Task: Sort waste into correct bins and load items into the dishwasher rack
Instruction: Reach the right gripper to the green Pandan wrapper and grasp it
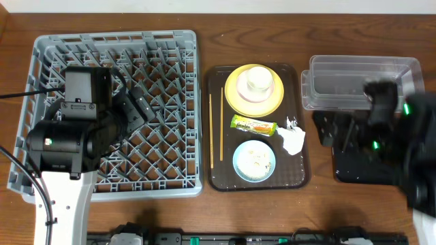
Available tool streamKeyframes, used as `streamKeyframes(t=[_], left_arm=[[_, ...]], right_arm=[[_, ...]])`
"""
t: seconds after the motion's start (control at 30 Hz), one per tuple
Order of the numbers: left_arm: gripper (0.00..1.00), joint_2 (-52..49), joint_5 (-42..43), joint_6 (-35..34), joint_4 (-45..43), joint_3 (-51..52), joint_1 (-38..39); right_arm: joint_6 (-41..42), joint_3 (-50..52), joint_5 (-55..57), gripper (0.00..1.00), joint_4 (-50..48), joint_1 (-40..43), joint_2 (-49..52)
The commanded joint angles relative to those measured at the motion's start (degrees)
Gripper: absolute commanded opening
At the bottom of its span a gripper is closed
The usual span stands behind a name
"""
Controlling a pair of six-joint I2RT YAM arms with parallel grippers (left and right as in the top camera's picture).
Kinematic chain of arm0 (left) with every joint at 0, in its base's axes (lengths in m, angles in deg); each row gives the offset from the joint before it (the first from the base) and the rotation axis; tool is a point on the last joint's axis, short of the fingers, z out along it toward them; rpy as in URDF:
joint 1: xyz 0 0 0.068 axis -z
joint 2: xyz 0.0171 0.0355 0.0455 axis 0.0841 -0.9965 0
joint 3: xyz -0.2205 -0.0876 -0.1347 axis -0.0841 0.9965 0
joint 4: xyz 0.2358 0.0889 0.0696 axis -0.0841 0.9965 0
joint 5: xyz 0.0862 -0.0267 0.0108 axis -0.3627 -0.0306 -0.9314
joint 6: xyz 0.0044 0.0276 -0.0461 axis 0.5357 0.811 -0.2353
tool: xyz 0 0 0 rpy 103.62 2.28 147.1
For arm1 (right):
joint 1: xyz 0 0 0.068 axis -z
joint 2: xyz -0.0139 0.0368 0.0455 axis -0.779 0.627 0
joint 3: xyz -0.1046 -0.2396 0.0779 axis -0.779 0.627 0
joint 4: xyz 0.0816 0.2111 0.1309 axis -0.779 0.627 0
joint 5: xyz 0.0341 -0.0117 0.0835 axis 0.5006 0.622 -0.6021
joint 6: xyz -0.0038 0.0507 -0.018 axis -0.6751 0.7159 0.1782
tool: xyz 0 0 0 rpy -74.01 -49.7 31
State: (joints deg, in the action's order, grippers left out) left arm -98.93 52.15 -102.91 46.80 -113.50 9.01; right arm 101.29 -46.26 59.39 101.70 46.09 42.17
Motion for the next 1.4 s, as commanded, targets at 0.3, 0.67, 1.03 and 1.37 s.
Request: streamKeyframes(t=[0.3,0.67,1.03,1.37], left_arm=[[0.94,0.09,-0.52,0.33,0.02,-0.17,-0.26],[0.94,0.09,-0.52,0.33,0.02,-0.17,-0.26],[0.94,0.09,-0.52,0.33,0.02,-0.17,-0.26],[0.94,0.09,-0.52,0.33,0.02,-0.17,-0.26]], right_arm=[[-0.35,-12.92,-3.96,0.99,8.24,-13.42,28.74],[4.42,-12.63,2.54,0.99,6.6,-16.74,45.13],[4.35,-12.63,2.49,0.99,-1.81,-17.2,58.51],[-3.39,-12.63,4.35,0.99,-6.05,-18.58,66.77]])
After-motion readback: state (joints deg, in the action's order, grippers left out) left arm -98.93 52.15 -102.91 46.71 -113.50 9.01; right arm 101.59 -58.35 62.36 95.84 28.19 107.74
